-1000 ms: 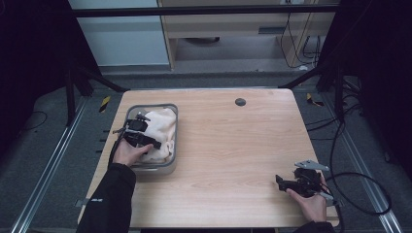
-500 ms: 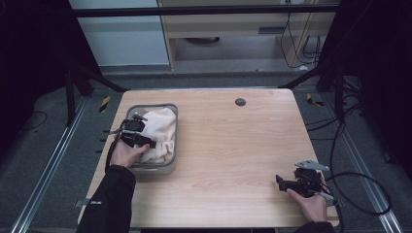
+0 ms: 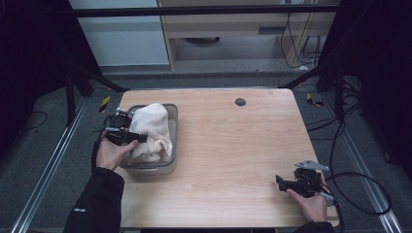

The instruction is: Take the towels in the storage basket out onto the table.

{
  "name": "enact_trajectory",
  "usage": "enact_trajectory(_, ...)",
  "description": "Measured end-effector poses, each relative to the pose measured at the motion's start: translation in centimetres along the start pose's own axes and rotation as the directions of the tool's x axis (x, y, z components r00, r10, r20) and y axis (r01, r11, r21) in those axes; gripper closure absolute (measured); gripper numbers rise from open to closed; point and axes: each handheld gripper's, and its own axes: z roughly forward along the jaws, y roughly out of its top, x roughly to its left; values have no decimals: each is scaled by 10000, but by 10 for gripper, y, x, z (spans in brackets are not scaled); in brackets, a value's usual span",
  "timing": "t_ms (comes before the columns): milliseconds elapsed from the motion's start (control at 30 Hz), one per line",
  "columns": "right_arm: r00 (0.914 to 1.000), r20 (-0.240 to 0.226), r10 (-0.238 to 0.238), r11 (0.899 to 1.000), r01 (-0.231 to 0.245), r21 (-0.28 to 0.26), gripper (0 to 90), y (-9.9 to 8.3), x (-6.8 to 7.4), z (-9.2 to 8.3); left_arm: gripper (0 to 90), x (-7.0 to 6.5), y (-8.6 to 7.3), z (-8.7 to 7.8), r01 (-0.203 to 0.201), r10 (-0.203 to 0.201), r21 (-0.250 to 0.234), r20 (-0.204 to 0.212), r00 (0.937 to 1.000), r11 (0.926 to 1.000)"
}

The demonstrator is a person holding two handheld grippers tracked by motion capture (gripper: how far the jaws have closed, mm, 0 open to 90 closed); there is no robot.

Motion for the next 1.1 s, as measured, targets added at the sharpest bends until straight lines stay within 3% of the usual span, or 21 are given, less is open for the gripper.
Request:
enact_trajectory(433,10000,28,19,10000,-19,-2,39,0,0,0,544,-6,13,-48,-170,203,-1151,283,9994,9932)
enact_trajectory(733,10000,25,2,10000,-2,0,39,0,0,0,544,-12,20,-71,-401,445,-1510,262,9987,9877)
enact_trajectory(1100,10000,22,15,10000,-15,18,41,0,0,0,543,-11,24,-89,-502,567,-1693,336,9978,9843)
